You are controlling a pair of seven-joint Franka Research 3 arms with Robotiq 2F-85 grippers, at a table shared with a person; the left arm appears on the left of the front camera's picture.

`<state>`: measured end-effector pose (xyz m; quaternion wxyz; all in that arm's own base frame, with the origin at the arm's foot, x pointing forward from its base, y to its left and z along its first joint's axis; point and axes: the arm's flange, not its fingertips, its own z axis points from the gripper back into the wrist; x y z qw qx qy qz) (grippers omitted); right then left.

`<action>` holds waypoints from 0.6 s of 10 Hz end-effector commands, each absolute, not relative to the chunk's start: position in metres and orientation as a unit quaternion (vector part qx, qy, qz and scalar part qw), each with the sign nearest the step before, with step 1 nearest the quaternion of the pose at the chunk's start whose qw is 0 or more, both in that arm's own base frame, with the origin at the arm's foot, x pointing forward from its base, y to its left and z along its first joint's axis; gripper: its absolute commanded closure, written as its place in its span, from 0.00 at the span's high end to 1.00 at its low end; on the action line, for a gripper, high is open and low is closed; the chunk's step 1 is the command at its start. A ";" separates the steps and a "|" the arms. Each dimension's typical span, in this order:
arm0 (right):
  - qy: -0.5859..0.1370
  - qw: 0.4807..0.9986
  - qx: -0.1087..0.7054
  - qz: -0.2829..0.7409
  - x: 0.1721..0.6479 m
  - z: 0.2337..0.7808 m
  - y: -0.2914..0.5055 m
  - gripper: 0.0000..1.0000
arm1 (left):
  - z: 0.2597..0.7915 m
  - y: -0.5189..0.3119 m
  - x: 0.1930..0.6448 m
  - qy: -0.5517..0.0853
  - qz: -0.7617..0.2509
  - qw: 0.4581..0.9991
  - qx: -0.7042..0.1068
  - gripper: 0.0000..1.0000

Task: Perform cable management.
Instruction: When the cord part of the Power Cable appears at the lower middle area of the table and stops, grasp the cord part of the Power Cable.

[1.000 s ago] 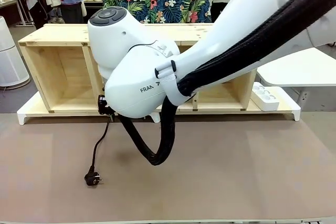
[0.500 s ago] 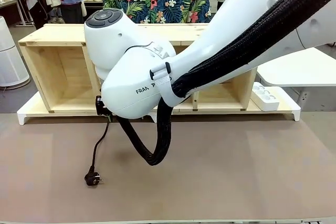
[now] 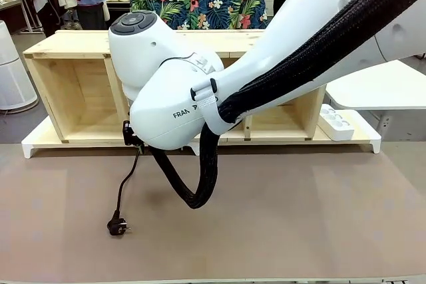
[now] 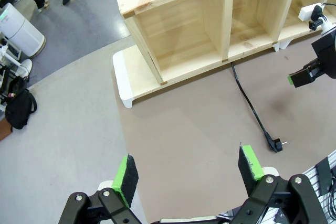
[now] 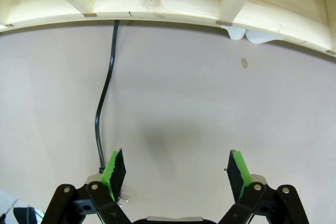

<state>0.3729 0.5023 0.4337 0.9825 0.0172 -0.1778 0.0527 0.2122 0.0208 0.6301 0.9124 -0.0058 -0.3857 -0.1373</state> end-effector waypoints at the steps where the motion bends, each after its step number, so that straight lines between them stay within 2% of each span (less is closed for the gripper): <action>1: -0.176 0.983 0.018 0.049 0.371 0.433 0.503 1.00 | 0.630 0.022 0.212 -0.386 -0.135 0.913 -0.007 1.00; 3: -0.178 0.982 0.017 0.053 0.372 0.434 0.503 1.00 | 0.630 0.022 0.212 -0.386 -0.135 0.913 -0.007 1.00; 6: -0.148 0.982 0.068 0.091 0.392 0.406 0.550 1.00 | 0.630 0.022 0.212 -0.386 -0.135 0.913 -0.007 1.00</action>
